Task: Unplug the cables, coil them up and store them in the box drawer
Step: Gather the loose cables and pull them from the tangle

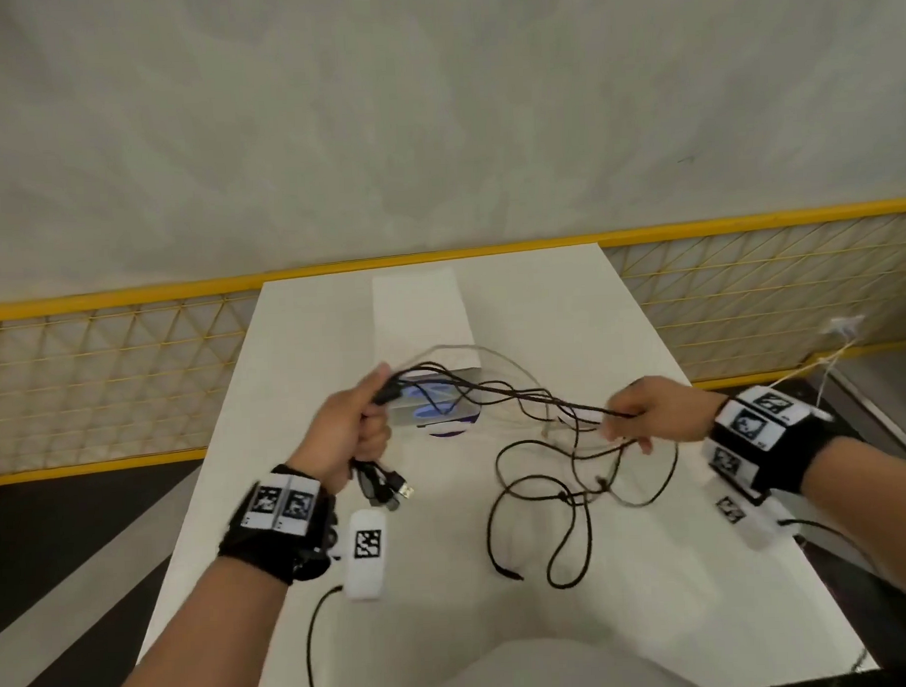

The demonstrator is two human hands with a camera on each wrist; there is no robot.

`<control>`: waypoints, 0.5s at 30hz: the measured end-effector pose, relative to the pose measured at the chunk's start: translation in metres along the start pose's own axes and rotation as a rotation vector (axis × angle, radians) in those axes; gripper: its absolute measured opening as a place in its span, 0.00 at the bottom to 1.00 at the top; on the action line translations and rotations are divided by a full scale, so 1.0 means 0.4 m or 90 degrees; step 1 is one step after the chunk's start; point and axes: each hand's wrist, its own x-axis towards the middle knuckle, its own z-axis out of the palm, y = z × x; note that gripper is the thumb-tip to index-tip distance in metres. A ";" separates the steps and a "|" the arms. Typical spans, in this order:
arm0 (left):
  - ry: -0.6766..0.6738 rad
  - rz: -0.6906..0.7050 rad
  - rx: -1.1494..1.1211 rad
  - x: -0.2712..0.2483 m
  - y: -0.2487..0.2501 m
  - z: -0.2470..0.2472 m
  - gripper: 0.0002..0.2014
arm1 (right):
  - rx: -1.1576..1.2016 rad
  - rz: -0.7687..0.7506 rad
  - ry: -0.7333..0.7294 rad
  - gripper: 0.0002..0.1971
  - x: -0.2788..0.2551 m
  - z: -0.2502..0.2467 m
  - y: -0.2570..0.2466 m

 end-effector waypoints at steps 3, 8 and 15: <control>0.047 0.019 -0.065 0.009 0.029 -0.076 0.23 | -0.105 0.150 0.084 0.09 -0.050 -0.049 0.131; 0.074 0.041 -0.057 0.018 0.024 -0.059 0.24 | 0.096 0.308 0.348 0.29 -0.095 -0.107 0.205; 0.090 0.042 -0.079 0.028 0.026 -0.033 0.23 | 0.077 0.365 0.455 0.06 -0.151 -0.161 0.247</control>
